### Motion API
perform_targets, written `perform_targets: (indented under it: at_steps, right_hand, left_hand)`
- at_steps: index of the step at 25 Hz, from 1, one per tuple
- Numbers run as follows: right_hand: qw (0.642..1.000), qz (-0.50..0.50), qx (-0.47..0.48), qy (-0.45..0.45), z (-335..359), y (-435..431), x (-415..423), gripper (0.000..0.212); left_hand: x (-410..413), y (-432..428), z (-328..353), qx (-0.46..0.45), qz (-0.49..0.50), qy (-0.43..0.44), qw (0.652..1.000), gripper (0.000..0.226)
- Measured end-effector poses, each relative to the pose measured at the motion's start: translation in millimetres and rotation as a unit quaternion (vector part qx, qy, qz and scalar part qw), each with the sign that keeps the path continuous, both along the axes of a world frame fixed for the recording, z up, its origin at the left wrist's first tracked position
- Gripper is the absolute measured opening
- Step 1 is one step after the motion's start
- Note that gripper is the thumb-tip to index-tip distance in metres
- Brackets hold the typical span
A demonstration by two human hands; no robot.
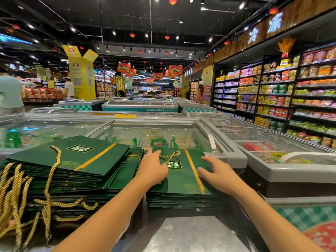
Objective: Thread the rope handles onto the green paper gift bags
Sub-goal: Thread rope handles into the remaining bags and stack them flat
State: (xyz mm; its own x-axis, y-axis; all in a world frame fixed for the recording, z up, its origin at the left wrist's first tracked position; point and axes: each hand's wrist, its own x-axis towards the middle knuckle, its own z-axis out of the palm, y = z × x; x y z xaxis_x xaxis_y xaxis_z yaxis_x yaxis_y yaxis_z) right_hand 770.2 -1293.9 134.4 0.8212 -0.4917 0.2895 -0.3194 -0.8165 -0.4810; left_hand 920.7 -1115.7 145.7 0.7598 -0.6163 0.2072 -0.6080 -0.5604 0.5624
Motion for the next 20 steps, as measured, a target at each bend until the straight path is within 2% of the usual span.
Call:
perform_targets:
  at_steps: [4, 7, 15, 18, 20]
  right_hand:
    - [0.995, 0.025, -0.076, 0.061, 4.6, 6.4, 36.7, 0.069]
    - [0.984, 0.024, -0.103, 0.145, -13.2, 7.8, 51.8, 0.070]
    - [0.966, 0.030, -0.114, 0.229, -33.8, -1.7, 62.1, 0.069]
    - [0.970, 0.024, -0.128, 0.207, -30.5, 4.4, 56.9, 0.066]
    - [0.966, 0.017, -0.207, 0.156, -25.3, 12.6, 50.7, 0.058]
  left_hand:
    - [11.3, -22.9, -5.3, 0.146, -0.047, -0.140, 0.978, 0.061]
    - [17.7, -35.4, -26.7, 0.208, -0.062, -0.125, 0.968, 0.060]
    - [17.1, -38.6, -43.9, 0.211, -0.056, -0.115, 0.969, 0.060]
    - [4.8, -30.7, -34.8, 0.178, -0.043, -0.124, 0.975, 0.058]
    - [-4.6, -20.5, -20.2, 0.149, -0.038, -0.126, 0.980, 0.053]
